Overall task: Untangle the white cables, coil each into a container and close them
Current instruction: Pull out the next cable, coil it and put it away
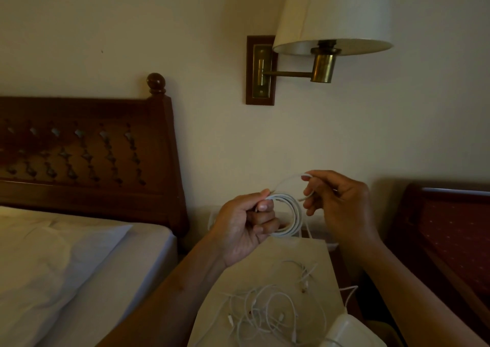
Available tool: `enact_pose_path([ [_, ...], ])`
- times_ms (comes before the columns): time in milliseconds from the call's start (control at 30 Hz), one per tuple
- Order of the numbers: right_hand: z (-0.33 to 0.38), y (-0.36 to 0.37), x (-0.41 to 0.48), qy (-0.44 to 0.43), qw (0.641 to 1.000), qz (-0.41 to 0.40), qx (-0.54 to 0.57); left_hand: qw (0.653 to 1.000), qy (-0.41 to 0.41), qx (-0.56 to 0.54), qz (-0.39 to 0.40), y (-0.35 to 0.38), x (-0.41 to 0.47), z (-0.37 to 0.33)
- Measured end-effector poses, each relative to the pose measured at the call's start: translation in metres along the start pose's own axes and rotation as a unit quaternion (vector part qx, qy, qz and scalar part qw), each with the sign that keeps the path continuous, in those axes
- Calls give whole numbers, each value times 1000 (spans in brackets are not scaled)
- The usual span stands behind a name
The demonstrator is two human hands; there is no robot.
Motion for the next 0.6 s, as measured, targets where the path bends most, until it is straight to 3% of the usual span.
enact_pose_path([
  [200, -24, 13, -13, 164, 979, 89, 82, 1000, 3, 1, 9, 0, 0, 0],
  [333, -25, 20, -21, 190, 968, 103, 127, 999, 22, 34, 19, 2, 3, 1],
  [600, -13, 4, -26, 95, 987, 62, -113, 994, 57, 45, -83, -17, 9, -2],
])
Point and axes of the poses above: each hand's wrist, its own x-axis towards the middle knuckle, its own y-axis out of the palm, z = x × y, the point moved 4 cm from there along x, towards the middle knuckle, and after that the axes turned 2 degrees about -y, right-handed, at the moved point
